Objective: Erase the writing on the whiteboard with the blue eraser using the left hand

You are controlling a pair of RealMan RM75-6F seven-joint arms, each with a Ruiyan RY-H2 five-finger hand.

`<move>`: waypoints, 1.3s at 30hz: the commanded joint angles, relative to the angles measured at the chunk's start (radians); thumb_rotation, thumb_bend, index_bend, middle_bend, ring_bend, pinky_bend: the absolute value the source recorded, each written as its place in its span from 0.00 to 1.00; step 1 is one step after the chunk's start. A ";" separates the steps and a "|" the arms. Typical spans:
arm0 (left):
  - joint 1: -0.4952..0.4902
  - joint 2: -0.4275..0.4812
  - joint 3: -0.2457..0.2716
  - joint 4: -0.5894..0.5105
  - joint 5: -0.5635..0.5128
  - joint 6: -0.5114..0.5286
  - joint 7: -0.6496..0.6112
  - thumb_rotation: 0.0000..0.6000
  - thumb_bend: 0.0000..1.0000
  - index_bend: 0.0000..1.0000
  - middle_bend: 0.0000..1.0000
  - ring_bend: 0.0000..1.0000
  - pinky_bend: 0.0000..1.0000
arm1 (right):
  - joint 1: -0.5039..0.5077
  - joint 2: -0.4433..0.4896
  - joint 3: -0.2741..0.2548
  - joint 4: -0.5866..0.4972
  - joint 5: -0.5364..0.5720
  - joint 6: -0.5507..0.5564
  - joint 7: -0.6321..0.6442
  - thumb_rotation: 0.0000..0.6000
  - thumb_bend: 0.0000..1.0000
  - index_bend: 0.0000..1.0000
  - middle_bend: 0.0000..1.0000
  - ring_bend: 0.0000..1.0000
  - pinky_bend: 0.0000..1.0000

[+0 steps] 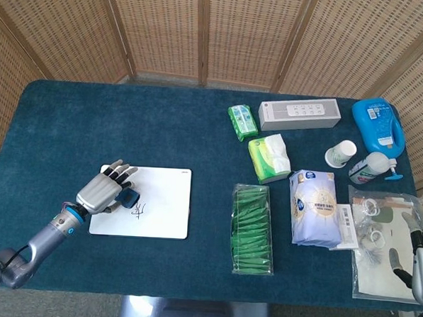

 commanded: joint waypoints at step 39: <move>-0.016 -0.015 -0.004 0.039 -0.037 -0.022 -0.075 1.00 0.31 0.30 0.00 0.00 0.00 | -0.001 -0.002 0.002 -0.012 0.003 -0.005 -0.022 1.00 0.35 0.16 0.09 0.00 0.06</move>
